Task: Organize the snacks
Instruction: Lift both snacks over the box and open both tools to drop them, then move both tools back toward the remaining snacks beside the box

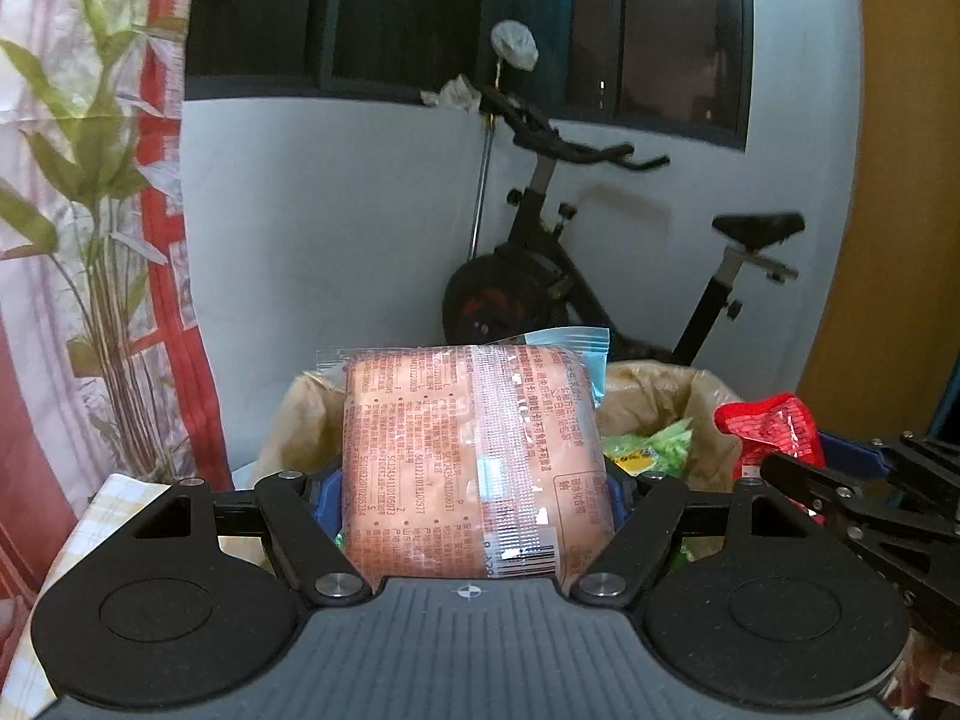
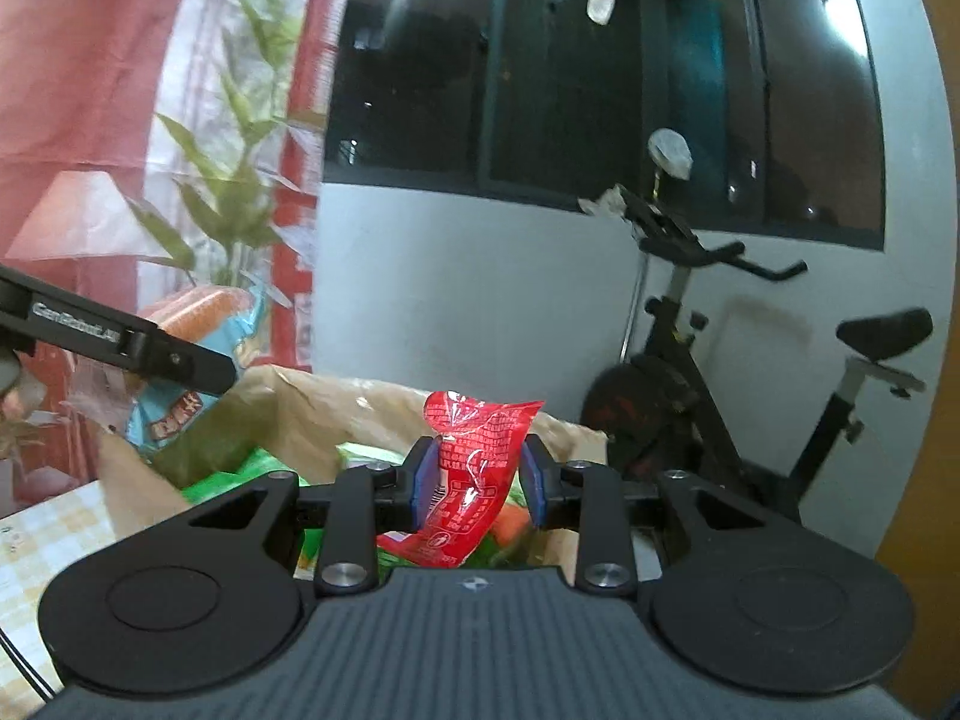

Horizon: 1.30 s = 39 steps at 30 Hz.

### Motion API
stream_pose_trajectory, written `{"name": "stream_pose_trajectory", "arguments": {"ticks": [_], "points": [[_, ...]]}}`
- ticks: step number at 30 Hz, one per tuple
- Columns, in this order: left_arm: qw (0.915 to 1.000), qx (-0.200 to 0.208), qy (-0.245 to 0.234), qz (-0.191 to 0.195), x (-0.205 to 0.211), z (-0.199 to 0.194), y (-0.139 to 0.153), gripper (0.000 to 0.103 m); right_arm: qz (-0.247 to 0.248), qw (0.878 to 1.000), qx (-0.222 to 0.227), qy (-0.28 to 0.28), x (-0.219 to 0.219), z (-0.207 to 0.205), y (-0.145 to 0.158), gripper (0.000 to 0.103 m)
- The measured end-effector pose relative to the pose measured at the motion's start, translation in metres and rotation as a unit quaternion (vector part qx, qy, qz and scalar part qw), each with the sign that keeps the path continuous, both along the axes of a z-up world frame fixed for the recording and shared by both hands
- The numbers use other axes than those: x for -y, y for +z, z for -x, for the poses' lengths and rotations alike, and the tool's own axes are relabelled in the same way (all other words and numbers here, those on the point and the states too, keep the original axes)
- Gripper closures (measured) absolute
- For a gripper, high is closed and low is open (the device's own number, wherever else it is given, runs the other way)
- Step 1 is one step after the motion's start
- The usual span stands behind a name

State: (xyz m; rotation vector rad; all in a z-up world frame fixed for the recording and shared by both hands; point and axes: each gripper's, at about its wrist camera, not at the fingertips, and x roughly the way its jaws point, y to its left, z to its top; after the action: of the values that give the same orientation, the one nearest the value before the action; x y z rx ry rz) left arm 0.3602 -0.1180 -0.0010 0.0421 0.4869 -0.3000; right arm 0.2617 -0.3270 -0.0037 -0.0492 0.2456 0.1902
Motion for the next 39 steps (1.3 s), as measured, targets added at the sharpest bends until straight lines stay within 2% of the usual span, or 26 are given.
{"name": "stream_pose_trajectory", "arguments": {"ticks": [7, 9, 11, 12, 15, 19, 28, 31, 39], "points": [[0.9989, -0.041, -0.006, -0.020, 0.013, -0.018, -0.021, 0.025, -0.008, 1.000, -0.028, 0.004, 0.009, -0.008, -0.016, 0.068], [0.9986, -0.046, -0.002, -0.027, 0.011, -0.019, -0.025, 0.025, -0.014, 0.999, -0.037, 0.002, 0.012, -0.009, -0.020, 0.064], [0.9984, -0.048, 0.000, -0.029, 0.009, -0.019, -0.027, 0.024, -0.020, 0.999, -0.041, 0.000, 0.014, -0.008, -0.021, 0.052], [0.9984, -0.049, 0.000, -0.028, 0.008, -0.019, -0.026, 0.022, -0.023, 0.999, -0.039, 0.000, 0.014, -0.007, -0.020, 0.052], [0.9992, -0.038, -0.006, -0.006, 0.001, -0.014, -0.020, 0.016, -0.024, 0.999, -0.039, 0.001, 0.012, -0.004, -0.019, 0.052], [0.9994, -0.027, -0.010, 0.019, -0.004, -0.007, -0.008, 0.014, -0.026, 0.999, -0.041, 0.006, 0.006, 0.002, -0.017, 0.052], [0.9999, 0.003, 0.008, -0.006, -0.026, 0.028, 0.002, 0.014, -0.047, 0.998, -0.044, 0.004, 0.000, 0.023, -0.015, 0.052], [0.9997, 0.014, 0.012, -0.016, -0.039, 0.045, 0.002, 0.014, -0.065, 0.997, -0.033, 0.003, 0.000, 0.036, -0.015, 0.046], [0.9994, 0.017, 0.029, -0.002, -0.081, 0.086, -0.012, 0.014, -0.080, 0.997, -0.009, -0.013, -0.003, 0.077, -0.024, 0.044]]}}
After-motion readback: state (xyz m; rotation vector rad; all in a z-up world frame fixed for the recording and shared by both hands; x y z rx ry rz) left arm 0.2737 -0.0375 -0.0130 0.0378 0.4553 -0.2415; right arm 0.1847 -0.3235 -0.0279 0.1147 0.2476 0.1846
